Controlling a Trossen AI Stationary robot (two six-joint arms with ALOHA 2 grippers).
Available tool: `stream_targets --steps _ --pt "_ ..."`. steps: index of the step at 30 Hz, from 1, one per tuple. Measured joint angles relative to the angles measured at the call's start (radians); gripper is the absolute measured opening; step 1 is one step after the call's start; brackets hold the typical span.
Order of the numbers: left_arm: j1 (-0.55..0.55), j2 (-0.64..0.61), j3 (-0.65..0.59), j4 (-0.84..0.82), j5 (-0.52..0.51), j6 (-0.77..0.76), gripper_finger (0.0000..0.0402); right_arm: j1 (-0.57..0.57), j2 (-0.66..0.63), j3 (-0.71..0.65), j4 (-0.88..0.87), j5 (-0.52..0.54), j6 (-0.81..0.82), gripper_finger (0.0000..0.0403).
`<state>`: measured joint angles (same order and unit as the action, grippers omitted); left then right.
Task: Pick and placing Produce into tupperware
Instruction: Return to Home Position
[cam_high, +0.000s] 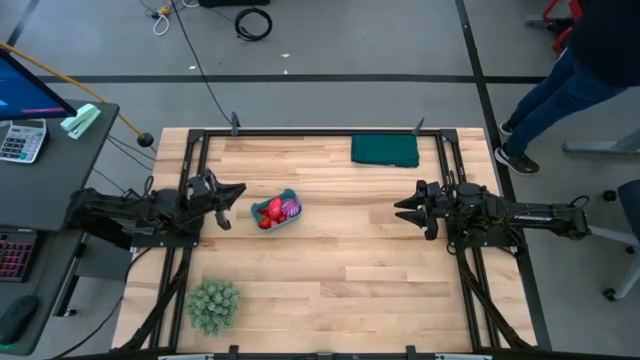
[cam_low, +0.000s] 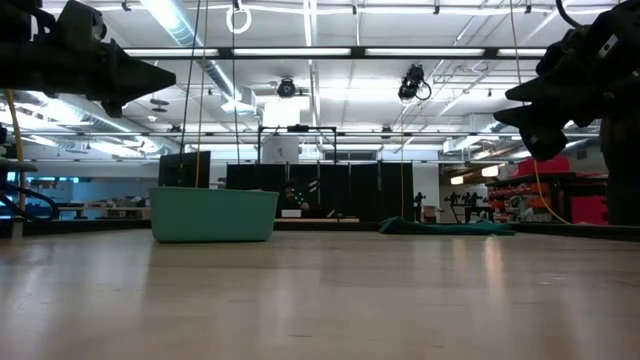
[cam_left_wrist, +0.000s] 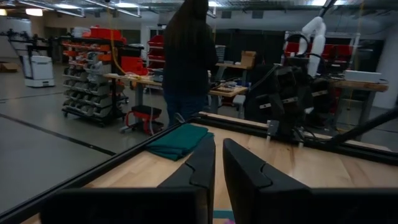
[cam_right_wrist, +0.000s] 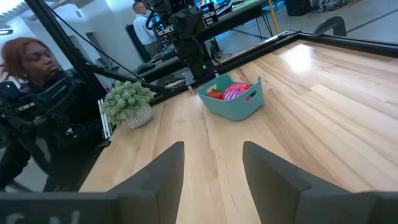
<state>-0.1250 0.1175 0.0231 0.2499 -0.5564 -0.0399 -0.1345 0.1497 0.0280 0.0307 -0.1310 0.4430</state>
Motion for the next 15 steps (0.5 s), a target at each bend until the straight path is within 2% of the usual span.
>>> stream_targets --steps 15 --pt "-0.035 0.000 0.000 0.000 0.001 0.000 0.0023 0.000 0.000 0.000 0.000 0.000 0.000 0.0172"
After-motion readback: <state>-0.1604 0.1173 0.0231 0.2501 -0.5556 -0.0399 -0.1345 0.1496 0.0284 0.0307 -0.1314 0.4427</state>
